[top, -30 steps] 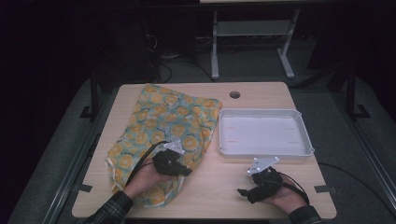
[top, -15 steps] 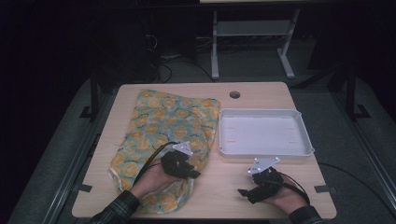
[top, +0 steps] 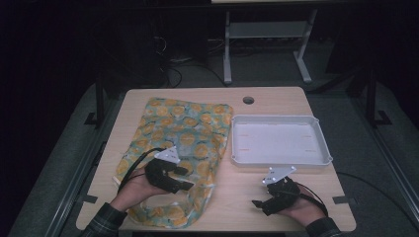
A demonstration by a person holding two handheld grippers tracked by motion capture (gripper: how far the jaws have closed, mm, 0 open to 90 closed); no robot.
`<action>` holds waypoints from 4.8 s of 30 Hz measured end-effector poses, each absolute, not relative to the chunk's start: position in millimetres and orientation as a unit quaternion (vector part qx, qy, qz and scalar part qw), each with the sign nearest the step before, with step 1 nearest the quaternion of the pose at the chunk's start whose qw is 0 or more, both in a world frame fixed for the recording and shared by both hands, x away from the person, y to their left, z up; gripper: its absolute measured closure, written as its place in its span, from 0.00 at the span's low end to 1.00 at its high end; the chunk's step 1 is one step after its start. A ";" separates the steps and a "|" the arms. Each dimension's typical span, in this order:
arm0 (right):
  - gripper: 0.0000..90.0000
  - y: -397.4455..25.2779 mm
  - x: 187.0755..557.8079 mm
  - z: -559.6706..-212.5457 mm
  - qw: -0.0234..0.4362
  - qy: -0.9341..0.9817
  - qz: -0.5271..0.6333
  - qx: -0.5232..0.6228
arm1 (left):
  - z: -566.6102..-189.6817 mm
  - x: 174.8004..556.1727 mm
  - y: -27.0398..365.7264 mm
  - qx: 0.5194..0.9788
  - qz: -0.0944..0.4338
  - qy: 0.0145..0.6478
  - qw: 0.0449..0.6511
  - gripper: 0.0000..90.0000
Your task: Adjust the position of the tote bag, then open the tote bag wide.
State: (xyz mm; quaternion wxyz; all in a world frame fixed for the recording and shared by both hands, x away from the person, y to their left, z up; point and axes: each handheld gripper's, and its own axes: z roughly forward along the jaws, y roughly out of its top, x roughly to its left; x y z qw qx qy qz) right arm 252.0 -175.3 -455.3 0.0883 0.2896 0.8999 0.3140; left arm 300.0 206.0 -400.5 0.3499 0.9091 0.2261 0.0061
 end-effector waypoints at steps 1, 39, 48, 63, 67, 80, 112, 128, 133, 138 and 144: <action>0.16 -175.2 252.0 -455.4 0.088 0.900 0.314 0.290 | -399.9 300.7 212.4 0.909 0.013 0.231 0.346 0.46; 0.16 -174.0 252.2 -456.8 0.085 0.903 0.308 0.288 | -438.2 324.3 389.4 0.851 0.024 0.443 0.281 0.99; 0.16 -174.3 252.5 -456.7 0.087 0.903 0.307 0.289 | -433.0 310.4 357.4 0.870 -0.007 0.402 0.285 1.00; 0.28 -149.5 270.3 -437.4 0.082 0.897 0.340 0.268 | -431.3 281.3 343.6 0.879 -0.022 0.381 0.285 1.00; 0.37 -137.8 282.6 -436.5 0.070 0.897 0.349 0.263 | -431.9 280.5 344.5 0.877 -0.022 0.385 0.286 1.00; 0.98 -113.7 300.5 -440.3 0.037 0.912 0.341 0.226 | -435.5 280.8 344.3 0.883 -0.018 0.380 0.275 1.00; 0.31 -120.9 264.4 -412.4 0.036 0.917 0.357 0.174 | -409.5 251.1 339.7 0.873 0.044 0.337 0.351 0.52; 0.27 -69.4 261.3 -426.4 0.028 0.933 0.340 0.114 | -428.2 244.3 303.3 0.916 0.024 0.252 0.313 0.27; 0.23 -61.0 256.9 -435.9 0.022 0.939 0.327 0.109 | -433.9 241.9 299.6 0.925 0.021 0.237 0.297 0.23; 0.20 -54.7 254.1 -446.3 0.015 0.945 0.312 0.098 | -443.4 240.6 294.6 0.934 0.021 0.226 0.277 0.21; 0.18 -50.0 254.4 -456.1 0.023 0.953 0.288 0.086 | -450.3 239.5 294.6 0.942 0.032 0.214 0.258 0.21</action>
